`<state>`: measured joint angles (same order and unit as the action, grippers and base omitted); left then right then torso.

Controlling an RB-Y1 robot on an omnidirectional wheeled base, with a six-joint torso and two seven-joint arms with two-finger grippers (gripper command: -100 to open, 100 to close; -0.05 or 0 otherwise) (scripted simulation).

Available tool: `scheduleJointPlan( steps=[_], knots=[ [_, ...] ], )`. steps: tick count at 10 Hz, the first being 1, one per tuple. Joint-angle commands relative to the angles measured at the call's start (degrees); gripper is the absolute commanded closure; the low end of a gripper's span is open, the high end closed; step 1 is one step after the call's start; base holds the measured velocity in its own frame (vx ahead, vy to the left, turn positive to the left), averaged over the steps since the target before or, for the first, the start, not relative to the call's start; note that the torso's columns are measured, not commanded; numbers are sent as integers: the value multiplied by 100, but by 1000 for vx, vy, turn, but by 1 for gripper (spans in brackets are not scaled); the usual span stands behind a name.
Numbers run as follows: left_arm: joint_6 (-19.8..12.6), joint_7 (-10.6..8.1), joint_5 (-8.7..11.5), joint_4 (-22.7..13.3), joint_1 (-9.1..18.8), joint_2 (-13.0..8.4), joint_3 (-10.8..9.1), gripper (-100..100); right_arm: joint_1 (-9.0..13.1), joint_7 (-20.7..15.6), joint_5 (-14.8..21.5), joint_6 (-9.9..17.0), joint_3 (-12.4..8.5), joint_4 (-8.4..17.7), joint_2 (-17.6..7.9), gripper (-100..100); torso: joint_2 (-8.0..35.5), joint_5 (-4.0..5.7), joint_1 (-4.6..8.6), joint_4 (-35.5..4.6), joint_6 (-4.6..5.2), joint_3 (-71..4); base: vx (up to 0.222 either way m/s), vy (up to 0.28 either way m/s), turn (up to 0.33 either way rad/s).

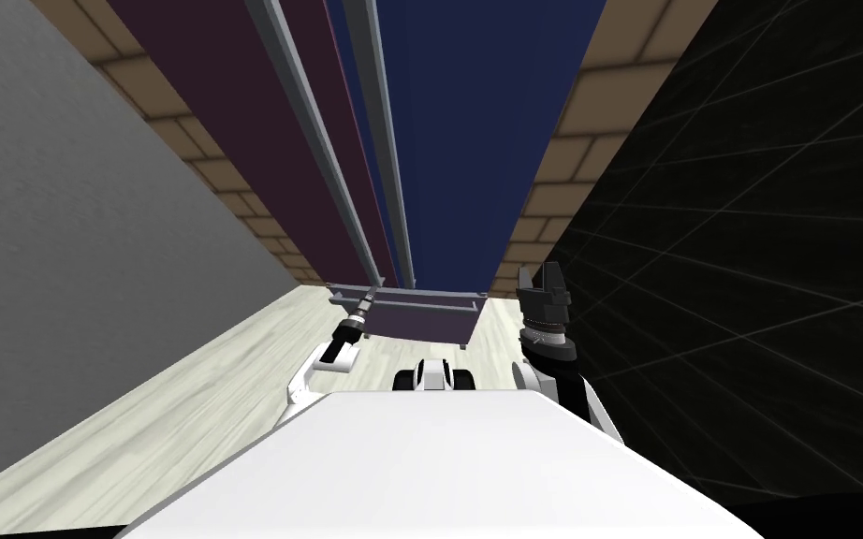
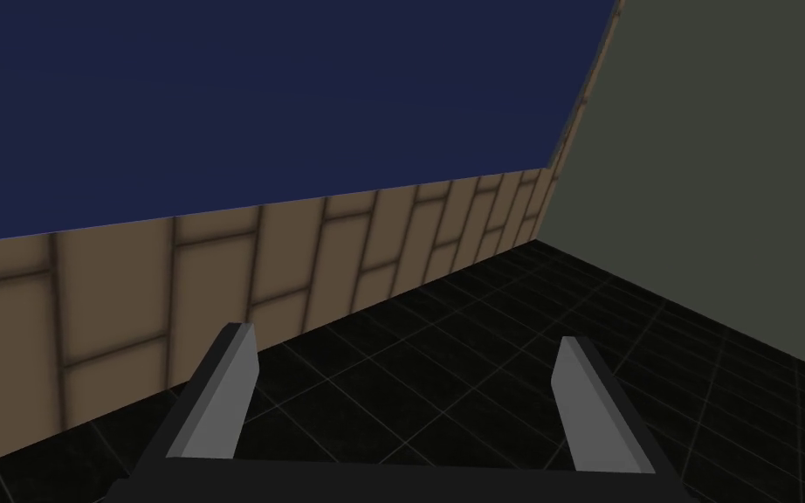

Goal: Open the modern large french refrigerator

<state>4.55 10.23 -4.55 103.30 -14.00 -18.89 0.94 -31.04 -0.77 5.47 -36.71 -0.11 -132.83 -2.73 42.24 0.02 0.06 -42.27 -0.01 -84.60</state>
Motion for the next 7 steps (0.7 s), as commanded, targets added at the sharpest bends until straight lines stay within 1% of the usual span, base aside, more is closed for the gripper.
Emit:
scheduleJointPlan(
  steps=[1,3,4,5,6,7],
  knots=[
    [-280,100,-162,-331,193,-197,28,-100,0,0,0,0,0,0,0,0,1,-3,-8,-1,1,1,127,-29,-63],
    [-410,138,-232,-476,277,-342,37,-100,0,0,0,0,0,0,0,0,8,-2,-5,-2,0,5,104,-24,-44],
    [-331,130,-216,-452,246,-282,34,-100,0,0,0,0,0,0,0,0,13,-3,-9,-4,0,9,41,-4,-7],
    [-352,137,-221,-457,251,-287,35,-100,1,0,0,0,0,0,0,0,26,-4,-11,-7,-1,16,10,-1,2],
    [-350,136,-220,-456,251,-287,35,100,1,0,0,0,0,0,0,0,27,-3,-9,-8,0,18,0,0,0],
    [-284,105,-189,-280,143,-447,261,100,2,0,0,0,0,0,0,0,18,-3,-7,-5,0,12,-110,195,-210]
  ],
)
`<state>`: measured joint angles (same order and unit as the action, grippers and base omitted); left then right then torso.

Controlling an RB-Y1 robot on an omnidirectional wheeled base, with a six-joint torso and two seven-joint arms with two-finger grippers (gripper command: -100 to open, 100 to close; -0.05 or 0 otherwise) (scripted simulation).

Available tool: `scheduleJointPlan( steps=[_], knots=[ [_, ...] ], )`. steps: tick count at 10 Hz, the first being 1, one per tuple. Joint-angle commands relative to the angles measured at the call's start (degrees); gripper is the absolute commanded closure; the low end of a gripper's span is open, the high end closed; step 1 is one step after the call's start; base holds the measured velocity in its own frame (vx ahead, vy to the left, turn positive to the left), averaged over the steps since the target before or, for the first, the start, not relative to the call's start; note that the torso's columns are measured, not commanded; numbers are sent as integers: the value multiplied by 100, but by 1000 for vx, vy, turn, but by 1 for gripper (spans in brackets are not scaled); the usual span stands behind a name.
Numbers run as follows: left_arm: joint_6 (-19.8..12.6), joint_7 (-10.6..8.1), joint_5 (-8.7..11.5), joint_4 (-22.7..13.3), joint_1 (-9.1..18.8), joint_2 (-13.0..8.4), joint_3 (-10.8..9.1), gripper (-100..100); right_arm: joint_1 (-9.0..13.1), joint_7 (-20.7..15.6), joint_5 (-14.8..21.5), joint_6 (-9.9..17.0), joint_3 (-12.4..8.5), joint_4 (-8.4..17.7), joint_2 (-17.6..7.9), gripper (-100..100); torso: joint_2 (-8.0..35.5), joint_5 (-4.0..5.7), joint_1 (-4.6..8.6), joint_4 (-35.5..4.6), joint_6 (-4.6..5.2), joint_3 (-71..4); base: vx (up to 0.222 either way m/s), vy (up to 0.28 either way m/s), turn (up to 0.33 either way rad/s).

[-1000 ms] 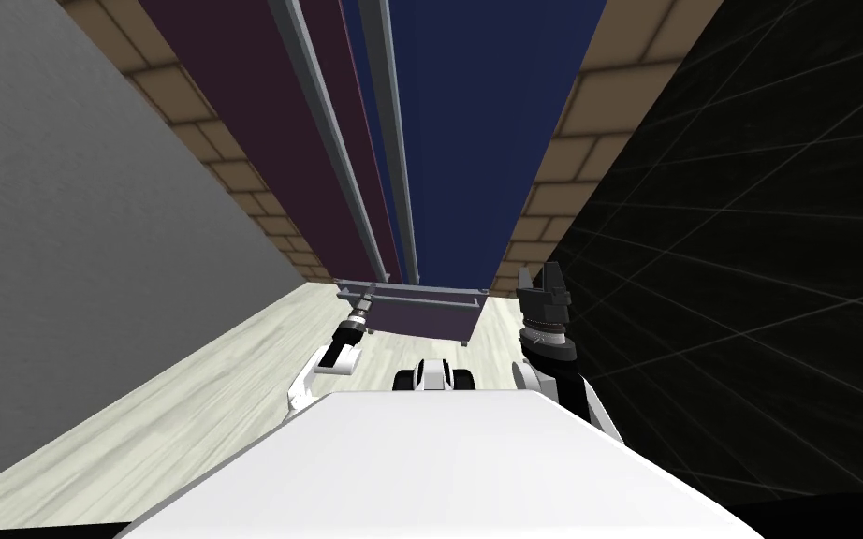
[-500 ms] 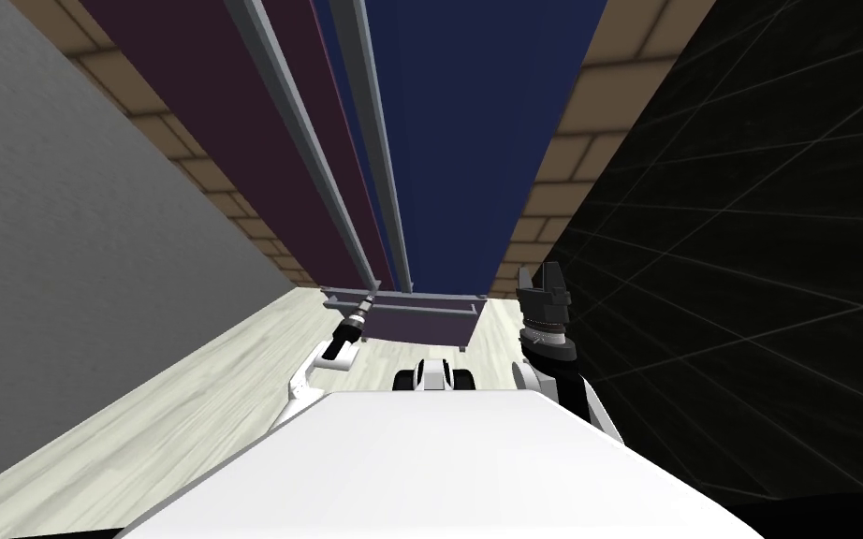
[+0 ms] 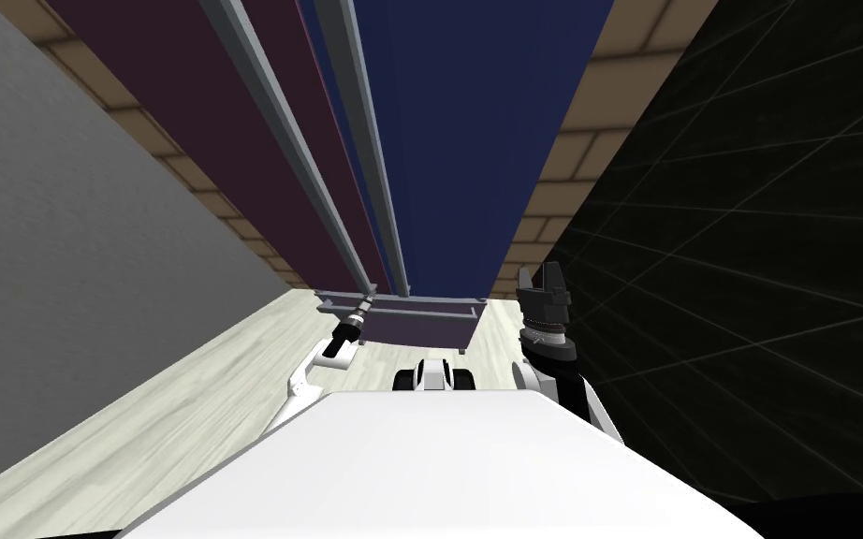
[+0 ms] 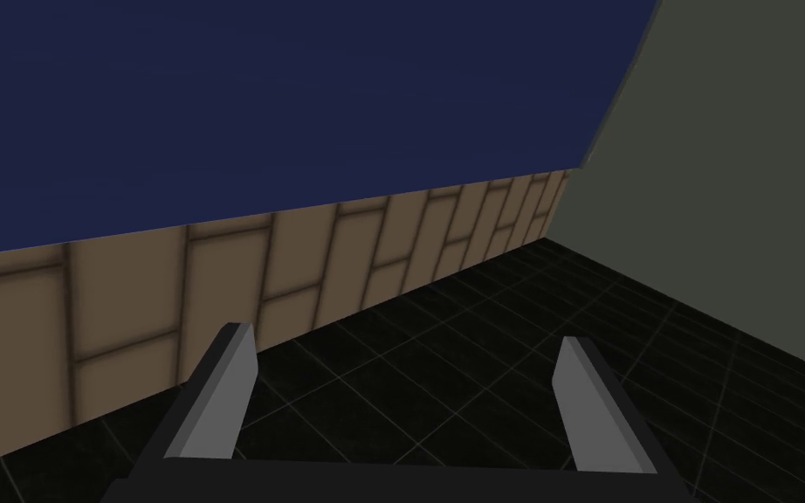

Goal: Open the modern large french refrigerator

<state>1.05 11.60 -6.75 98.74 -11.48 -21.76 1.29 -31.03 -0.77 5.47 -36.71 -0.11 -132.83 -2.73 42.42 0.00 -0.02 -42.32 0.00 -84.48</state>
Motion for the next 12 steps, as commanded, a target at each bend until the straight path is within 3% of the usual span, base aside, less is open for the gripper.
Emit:
scheduleJointPlan(
  steps=[1,3,9,10,12],
  knots=[
    [66,-32,32,176,-109,-161,226,100,2,0,0,0,-1,0,-2,0,28,-10,-60,-12,-3,13,-124,254,-153],
    [131,-63,63,351,-219,-322,451,100,2,0,0,1,-2,1,-2,0,13,0,-49,-18,-45,8,-138,200,-106],
    [328,-159,158,879,-547,-804,1128,100,2,0,0,1,-2,1,-3,0,-22,12,-33,-22,-26,-18,-176,275,-129],
    [282,-153,153,845,-572,-765,1120,100,1,0,0,1,-2,1,-3,0,-29,12,-27,-21,-24,-20,-78,108,-42],
    [421,-137,132,1040,-736,-937,1382,100,0,0,0,0,-1,0,-1,0,-67,14,15,3,6,-44,-45,185,-111]
  ],
)
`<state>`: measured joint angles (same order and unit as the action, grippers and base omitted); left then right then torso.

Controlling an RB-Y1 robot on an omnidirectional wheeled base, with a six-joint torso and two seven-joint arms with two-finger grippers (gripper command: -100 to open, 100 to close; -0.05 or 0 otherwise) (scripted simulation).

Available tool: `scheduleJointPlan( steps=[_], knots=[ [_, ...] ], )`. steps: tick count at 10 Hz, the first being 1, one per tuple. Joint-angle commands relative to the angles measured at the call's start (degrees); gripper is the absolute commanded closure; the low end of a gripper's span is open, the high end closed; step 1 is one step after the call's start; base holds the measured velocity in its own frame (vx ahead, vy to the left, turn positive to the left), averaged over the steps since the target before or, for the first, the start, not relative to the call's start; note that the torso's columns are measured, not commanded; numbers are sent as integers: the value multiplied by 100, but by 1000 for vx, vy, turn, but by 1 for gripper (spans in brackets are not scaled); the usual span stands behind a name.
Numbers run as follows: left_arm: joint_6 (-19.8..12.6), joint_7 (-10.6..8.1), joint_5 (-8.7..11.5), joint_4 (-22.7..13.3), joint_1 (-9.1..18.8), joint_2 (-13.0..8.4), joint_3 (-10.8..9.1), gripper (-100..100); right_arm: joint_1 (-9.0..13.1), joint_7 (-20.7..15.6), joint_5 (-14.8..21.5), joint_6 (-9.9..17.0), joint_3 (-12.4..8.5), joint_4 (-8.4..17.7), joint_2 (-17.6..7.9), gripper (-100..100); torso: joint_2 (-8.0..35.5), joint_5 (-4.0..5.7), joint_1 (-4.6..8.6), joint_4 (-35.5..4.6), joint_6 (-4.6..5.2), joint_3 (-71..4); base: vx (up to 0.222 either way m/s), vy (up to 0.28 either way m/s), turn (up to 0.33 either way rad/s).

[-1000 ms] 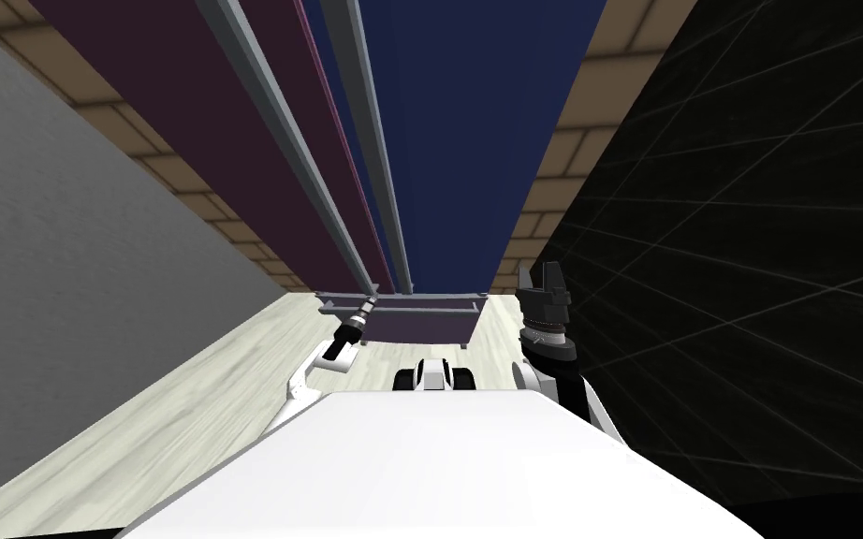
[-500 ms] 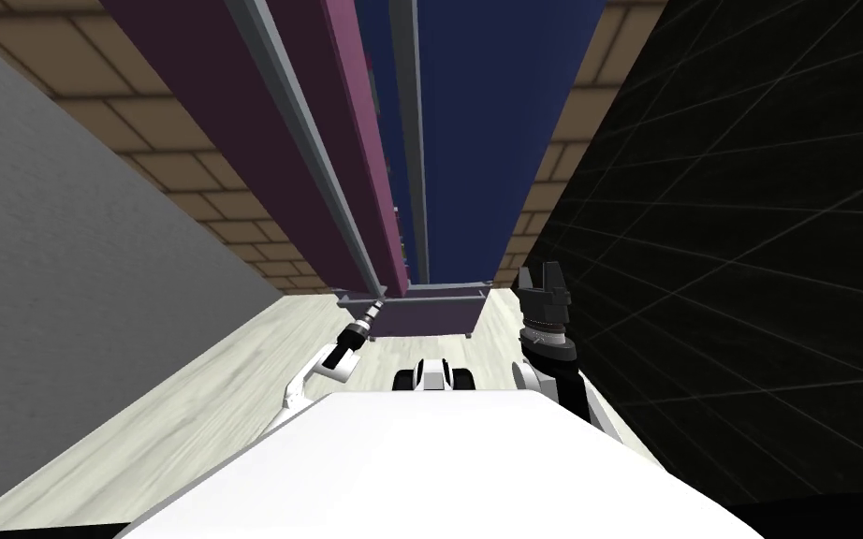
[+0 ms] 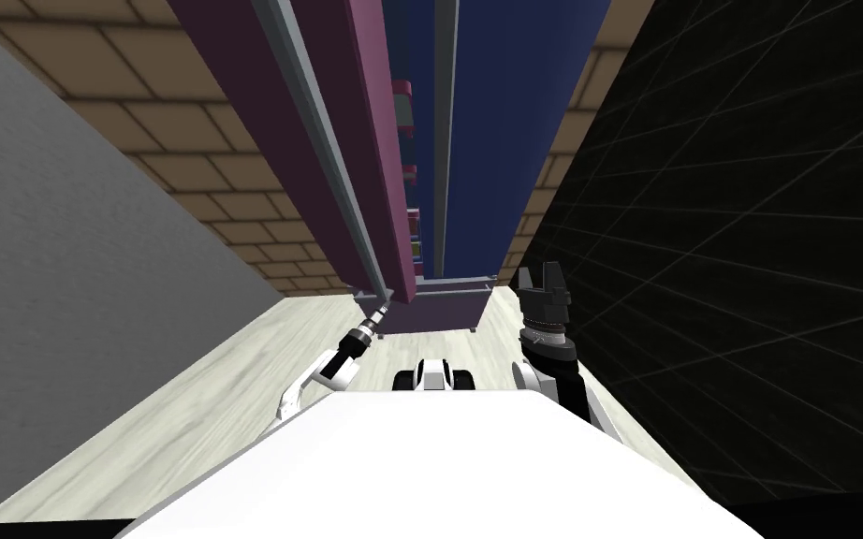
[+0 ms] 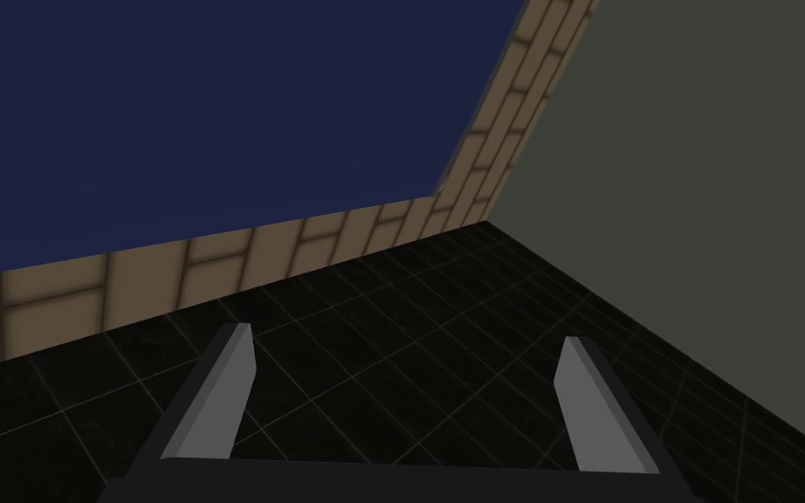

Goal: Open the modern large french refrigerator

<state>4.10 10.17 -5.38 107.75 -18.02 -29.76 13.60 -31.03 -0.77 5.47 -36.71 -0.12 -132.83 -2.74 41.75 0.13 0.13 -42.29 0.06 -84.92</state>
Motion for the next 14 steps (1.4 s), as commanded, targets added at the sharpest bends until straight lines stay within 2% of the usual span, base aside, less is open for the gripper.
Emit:
scheduleJointPlan(
  steps=[1,4,8,9,10,11,14],
  knots=[
    [177,17,-17,233,-152,-218,260,100,0,0,0,0,0,0,-1,0,18,-14,-38,0,-2,12,-53,295,-166],
    [359,48,-50,515,-362,-463,586,100,1,0,0,0,-1,1,-1,0,56,-20,-85,-14,-45,37,-81,289,-118],
    [601,90,-93,891,-643,-790,1020,100,0,0,0,0,-1,1,-1,0,10,-10,-57,-13,-28,5,-72,282,-111],
    [556,80,-87,839,-636,-754,1007,100,0,0,0,0,-1,1,-1,0,27,-9,-42,-11,-24,15,-62,113,-29],
    [663,96,-116,908,-700,-858,1126,100,0,0,0,0,0,1,1,0,8,-2,10,-2,-12,10,-24,121,-65],
    [742,113,-142,962,-743,-946,1216,100,0,0,0,0,0,0,0,0,1,-3,8,6,1,3,4,256,-181],
    [979,161,-222,1127,-872,-1208,1487,100,0,0,0,0,-1,1,-1,0,25,-23,-83,-8,-31,19,-28,286,-152]
  ],
)
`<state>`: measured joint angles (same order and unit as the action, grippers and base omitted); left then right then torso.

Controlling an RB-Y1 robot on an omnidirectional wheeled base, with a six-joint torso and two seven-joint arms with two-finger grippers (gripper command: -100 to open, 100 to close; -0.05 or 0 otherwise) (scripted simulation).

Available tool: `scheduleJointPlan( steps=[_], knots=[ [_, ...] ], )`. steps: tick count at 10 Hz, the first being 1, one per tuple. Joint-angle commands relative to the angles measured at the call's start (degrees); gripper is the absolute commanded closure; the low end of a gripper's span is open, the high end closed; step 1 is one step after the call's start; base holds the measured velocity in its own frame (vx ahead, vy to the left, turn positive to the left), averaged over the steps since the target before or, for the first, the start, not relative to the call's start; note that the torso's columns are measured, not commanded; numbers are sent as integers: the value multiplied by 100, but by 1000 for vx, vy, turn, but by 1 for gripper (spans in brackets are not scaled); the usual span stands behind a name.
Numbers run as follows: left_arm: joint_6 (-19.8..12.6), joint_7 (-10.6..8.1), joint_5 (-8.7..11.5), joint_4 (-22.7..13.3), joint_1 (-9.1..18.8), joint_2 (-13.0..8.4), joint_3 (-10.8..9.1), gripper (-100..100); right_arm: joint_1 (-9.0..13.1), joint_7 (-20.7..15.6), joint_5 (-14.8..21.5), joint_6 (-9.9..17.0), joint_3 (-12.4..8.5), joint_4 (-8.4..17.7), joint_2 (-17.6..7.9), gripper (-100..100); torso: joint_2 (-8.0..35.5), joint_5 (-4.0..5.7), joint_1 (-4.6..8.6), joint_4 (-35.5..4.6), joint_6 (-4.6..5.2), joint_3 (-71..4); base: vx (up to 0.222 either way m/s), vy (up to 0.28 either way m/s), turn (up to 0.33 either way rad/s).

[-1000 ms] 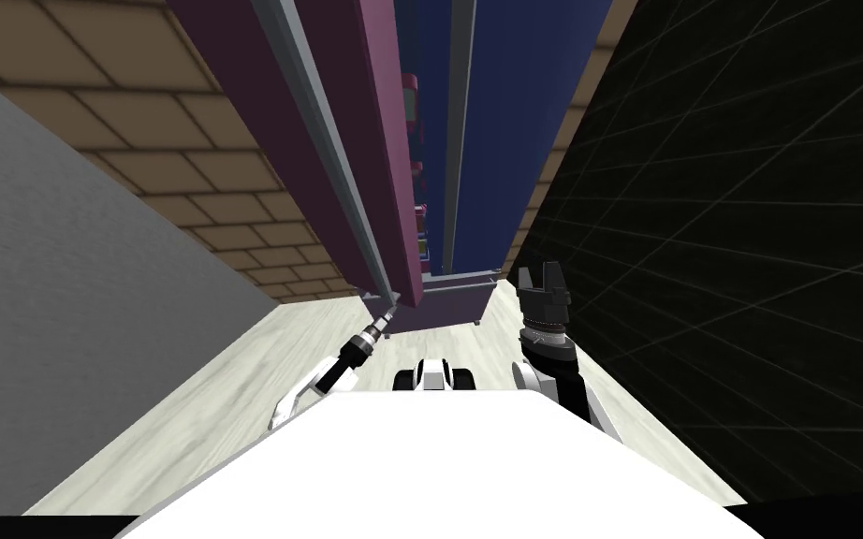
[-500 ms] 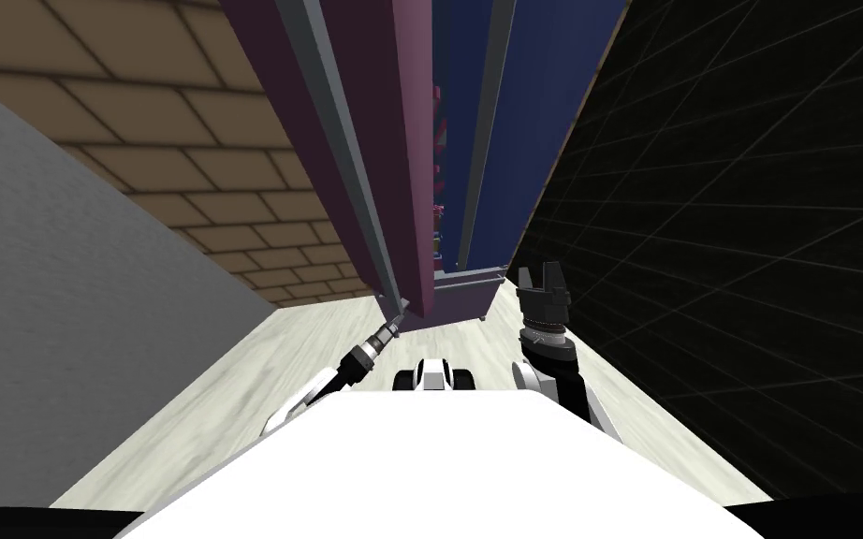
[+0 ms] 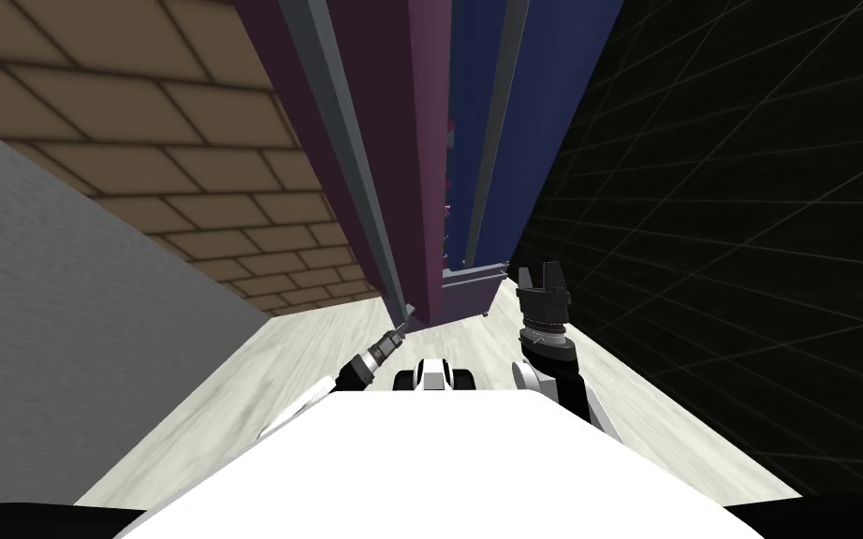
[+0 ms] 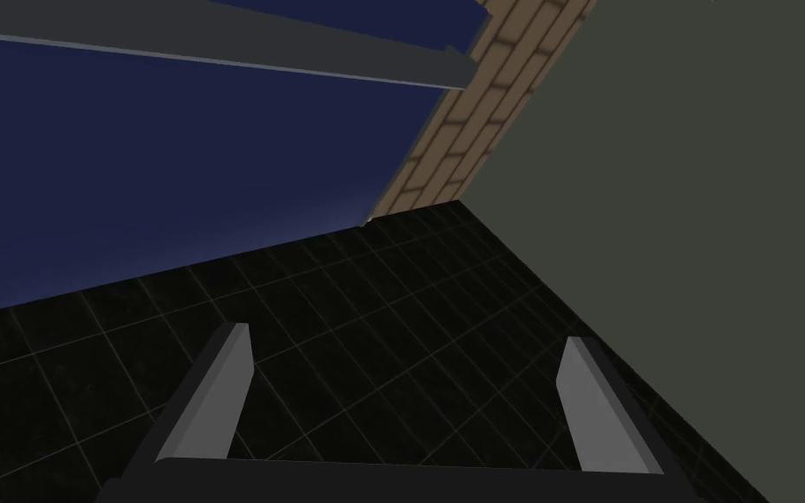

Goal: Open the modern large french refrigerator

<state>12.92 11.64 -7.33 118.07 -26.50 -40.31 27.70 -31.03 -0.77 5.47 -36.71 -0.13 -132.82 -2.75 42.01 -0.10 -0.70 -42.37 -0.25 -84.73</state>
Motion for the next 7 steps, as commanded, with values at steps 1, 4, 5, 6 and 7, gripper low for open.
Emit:
scheduleJointPlan(
  steps=[1,4,5,6,7],
  knots=[
    [176,30,-54,149,-67,-241,167,100,0,0,0,0,0,0,0,0,-1,3,5,-3,2,-3,-38,307,-130],
    [412,79,-134,314,-196,-504,437,100,0,0,0,0,0,0,0,0,-32,14,46,0,17,-25,-13,298,-147],
    [242,62,-113,525,-319,-632,459,-100,0,0,0,0,0,0,0,0,-46,13,32,-1,16,-33,23,160,49],
    [185,65,-107,709,-378,-715,455,-100,-3,0,0,0,0,0,1,0,-40,19,88,11,15,-30,49,-16,148],
    [128,67,-100,865,-438,-798,451,-100,-3,0,0,-1,2,-1,3,0,-12,32,142,15,23,-10,54,-61,87]
  ],
)
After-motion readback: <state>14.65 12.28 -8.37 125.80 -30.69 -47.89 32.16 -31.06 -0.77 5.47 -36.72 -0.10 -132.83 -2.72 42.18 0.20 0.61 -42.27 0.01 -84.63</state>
